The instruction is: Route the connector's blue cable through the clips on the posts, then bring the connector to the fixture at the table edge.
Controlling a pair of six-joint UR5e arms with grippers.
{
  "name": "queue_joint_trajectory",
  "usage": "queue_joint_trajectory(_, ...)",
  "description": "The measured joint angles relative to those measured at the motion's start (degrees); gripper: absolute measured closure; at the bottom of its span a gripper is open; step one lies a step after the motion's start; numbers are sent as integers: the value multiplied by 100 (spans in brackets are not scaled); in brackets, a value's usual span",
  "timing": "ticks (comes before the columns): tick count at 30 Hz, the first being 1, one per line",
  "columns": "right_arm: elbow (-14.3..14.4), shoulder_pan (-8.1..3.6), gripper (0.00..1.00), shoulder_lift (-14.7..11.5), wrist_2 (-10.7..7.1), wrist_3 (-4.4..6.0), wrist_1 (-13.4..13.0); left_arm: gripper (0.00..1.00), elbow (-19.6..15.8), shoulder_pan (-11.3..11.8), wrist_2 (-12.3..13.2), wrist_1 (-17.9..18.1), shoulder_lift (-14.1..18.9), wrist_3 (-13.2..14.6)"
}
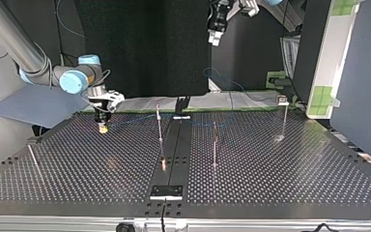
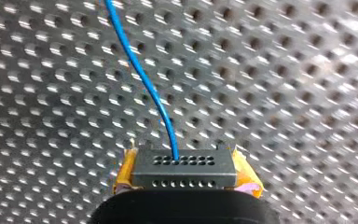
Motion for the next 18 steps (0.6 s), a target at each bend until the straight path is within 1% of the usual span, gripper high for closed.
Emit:
queue_joint_trajectory(3, 69, -4, 100, -150, 94, 93, -32, 0, -6, 10, 1, 0, -2, 0)
queue_joint_trajectory(6, 135, 18, 100, -293, 216, 190, -40, 0, -8, 18, 3, 1, -1, 0)
queue_joint_trajectory(9, 162, 44, 100, -434, 349, 252, 35, 0, -12, 28, 29, 4, -3, 0)
queue_joint_trajectory(13, 171, 45, 100, -656, 524, 382, 146, 0, -11, 31, 64, 5, -1, 0)
queue_joint_trajectory(16, 171, 16, 100, -823, 531, 425, 172, 0, -10, 40, 67, 5, -3, 0)
queue_joint_trajectory(18, 170, -3, 100, -920, 530, 434, 192, 0, -10, 54, 73, 11, -4, 0)
